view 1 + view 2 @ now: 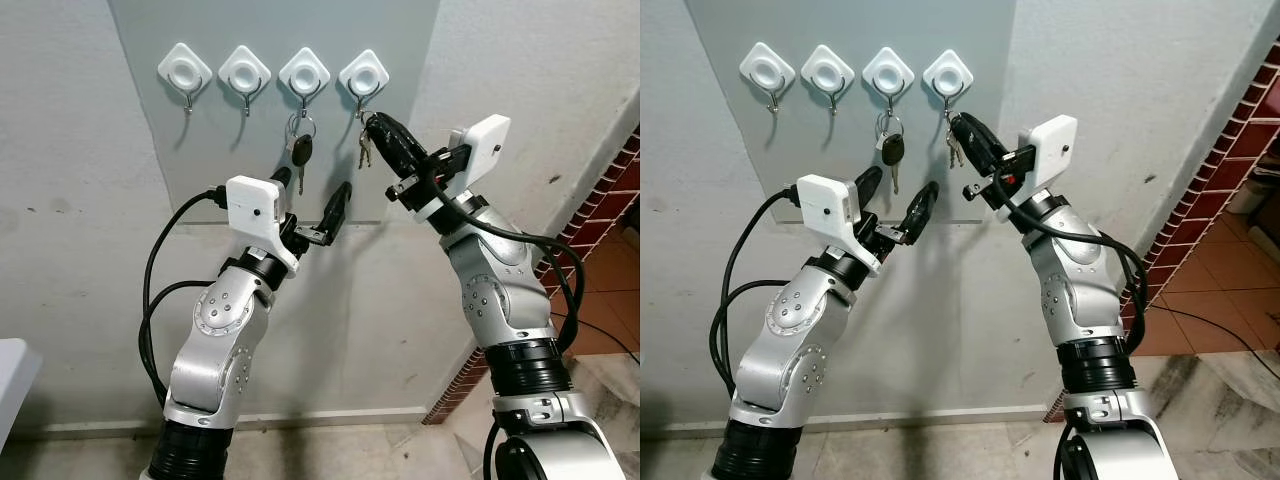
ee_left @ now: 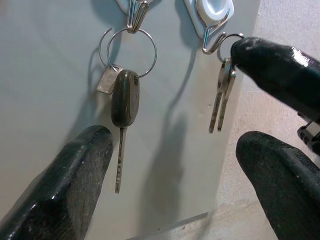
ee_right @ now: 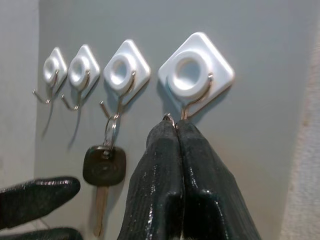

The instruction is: Hang keys on a hook

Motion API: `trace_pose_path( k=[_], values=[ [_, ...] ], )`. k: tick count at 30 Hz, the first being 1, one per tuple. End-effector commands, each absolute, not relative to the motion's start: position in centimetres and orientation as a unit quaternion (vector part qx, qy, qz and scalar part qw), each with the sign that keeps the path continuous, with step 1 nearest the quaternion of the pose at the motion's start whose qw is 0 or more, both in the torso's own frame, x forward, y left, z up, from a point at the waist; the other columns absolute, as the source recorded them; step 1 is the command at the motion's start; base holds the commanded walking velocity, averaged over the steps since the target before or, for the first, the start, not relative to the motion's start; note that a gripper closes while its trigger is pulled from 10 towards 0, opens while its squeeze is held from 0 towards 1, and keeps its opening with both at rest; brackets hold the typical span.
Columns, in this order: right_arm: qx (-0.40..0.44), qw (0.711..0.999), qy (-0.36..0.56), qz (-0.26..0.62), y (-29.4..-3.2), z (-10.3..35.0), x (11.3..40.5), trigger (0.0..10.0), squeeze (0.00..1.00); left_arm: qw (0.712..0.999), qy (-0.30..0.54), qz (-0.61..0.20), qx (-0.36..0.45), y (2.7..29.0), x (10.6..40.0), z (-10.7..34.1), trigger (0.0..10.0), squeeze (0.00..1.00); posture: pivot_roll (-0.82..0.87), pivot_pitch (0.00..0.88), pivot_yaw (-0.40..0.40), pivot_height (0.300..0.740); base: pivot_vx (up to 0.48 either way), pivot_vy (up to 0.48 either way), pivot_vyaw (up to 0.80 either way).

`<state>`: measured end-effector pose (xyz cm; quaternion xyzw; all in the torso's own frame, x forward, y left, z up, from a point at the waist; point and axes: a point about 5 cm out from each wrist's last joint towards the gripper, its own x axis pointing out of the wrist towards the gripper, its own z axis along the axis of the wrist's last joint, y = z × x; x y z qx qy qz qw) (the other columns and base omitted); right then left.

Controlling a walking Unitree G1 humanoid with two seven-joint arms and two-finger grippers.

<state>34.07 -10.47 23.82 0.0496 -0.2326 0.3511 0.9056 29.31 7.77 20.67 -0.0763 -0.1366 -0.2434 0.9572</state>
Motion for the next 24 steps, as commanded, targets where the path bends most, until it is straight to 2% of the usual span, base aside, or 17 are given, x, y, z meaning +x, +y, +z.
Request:
trace_pose_path(
  k=[1, 24],
  values=[
    [0.033, 0.905, -0.243, 0.348, -10.55, 24.39, 34.26, 10.0, 0.0, 0.957, -0.141, -0.243, -0.078, 7.74, 29.16, 21.03, 10.0, 0.0, -0.04, 0.006, -0.05, 0.74, 0.0, 0.0, 0.0],
    [0.059, 0.902, -0.262, 0.339, -10.53, 25.29, 34.68, 10.0, 0.0, 0.956, -0.14, -0.241, -0.087, 7.66, 29.11, 21.1, 10.0, 0.0, -0.03, 0.004, -0.052, 0.74, 0.0, 0.0, 0.0]
  ],
)
